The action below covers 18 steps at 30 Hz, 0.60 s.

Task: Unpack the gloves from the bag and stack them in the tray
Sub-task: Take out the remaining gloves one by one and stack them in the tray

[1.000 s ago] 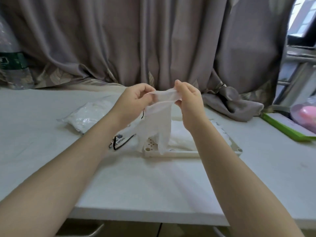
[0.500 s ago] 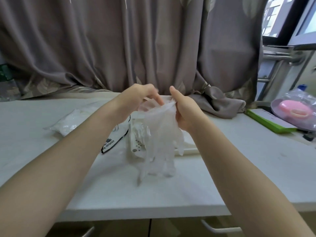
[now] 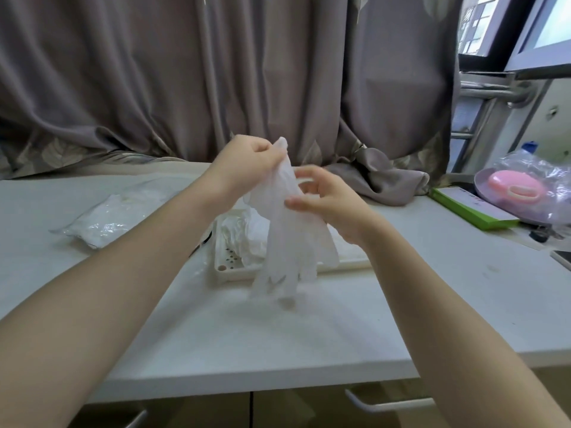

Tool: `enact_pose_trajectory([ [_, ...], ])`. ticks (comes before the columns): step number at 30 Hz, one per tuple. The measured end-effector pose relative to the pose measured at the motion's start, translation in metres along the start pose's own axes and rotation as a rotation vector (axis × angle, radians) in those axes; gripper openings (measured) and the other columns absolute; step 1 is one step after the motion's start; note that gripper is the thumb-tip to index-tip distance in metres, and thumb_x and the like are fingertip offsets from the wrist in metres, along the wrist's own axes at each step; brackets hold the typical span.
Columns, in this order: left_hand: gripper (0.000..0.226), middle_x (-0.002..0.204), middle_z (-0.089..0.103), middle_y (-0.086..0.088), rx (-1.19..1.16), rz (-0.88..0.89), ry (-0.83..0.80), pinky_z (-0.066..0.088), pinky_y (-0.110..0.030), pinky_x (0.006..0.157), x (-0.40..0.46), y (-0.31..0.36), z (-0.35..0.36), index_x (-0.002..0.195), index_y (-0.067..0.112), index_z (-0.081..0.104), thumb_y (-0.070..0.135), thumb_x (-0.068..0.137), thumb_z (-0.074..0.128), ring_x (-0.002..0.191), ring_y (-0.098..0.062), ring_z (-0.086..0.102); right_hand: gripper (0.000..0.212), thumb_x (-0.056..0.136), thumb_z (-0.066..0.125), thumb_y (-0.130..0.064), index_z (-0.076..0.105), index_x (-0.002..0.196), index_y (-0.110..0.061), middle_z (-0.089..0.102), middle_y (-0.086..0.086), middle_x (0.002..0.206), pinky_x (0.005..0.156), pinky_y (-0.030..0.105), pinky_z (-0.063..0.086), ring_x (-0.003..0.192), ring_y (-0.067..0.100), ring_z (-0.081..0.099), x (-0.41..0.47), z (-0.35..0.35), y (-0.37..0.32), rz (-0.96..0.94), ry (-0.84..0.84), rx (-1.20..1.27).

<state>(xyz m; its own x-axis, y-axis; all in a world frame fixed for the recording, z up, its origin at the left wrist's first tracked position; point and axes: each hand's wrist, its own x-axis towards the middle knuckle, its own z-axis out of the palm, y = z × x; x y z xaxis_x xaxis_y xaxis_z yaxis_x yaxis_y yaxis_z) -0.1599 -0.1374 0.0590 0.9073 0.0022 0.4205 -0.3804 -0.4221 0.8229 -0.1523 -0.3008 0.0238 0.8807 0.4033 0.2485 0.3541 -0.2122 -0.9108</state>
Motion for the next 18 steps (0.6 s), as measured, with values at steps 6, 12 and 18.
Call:
enact_pose_trajectory([
  [6, 0.04, 0.077, 0.053, -0.014, -0.289, -0.132, 0.07, 0.041, -0.031, 0.063, 0.018, -0.026, -0.007, 0.085, 0.0, 0.06, 0.039, 0.092, 0.053, 0.07, -0.023, 0.05, 0.026, 0.093, 0.052, -0.013, 0.057, 0.068, -0.014, 0.057, -0.007, 0.057, 0.046, 0.017, 0.037, 0.05, 0.005, 0.051, -0.002, -0.034, 0.014, 0.043, 0.037, 0.201],
  [12, 0.03, 0.083, 0.055, -0.013, -0.363, -0.16, 0.017, 0.043, -0.029, 0.066, 0.034, -0.047, 0.005, 0.087, 0.005, 0.058, 0.033, 0.095, 0.051, 0.075, -0.022, 0.05, 0.026, 0.098, 0.046, -0.019, 0.062, 0.078, -0.014, 0.063, -0.007, 0.055, 0.044, 0.016, 0.043, 0.045, 0.004, 0.055, 0.014, -0.052, 0.022, 0.111, 0.144, 0.322],
  [18, 0.016, 0.088, 0.06, -0.001, -0.223, -0.175, 0.112, 0.044, -0.023, 0.064, 0.076, -0.058, 0.022, 0.102, 0.014, 0.049, 0.013, 0.09, 0.059, 0.079, -0.015, 0.054, 0.025, 0.091, 0.058, -0.019, 0.055, 0.067, -0.011, 0.05, -0.001, 0.057, 0.045, 0.021, 0.034, 0.045, 0.006, 0.042, 0.061, -0.079, 0.042, 0.093, 0.374, -0.284],
])
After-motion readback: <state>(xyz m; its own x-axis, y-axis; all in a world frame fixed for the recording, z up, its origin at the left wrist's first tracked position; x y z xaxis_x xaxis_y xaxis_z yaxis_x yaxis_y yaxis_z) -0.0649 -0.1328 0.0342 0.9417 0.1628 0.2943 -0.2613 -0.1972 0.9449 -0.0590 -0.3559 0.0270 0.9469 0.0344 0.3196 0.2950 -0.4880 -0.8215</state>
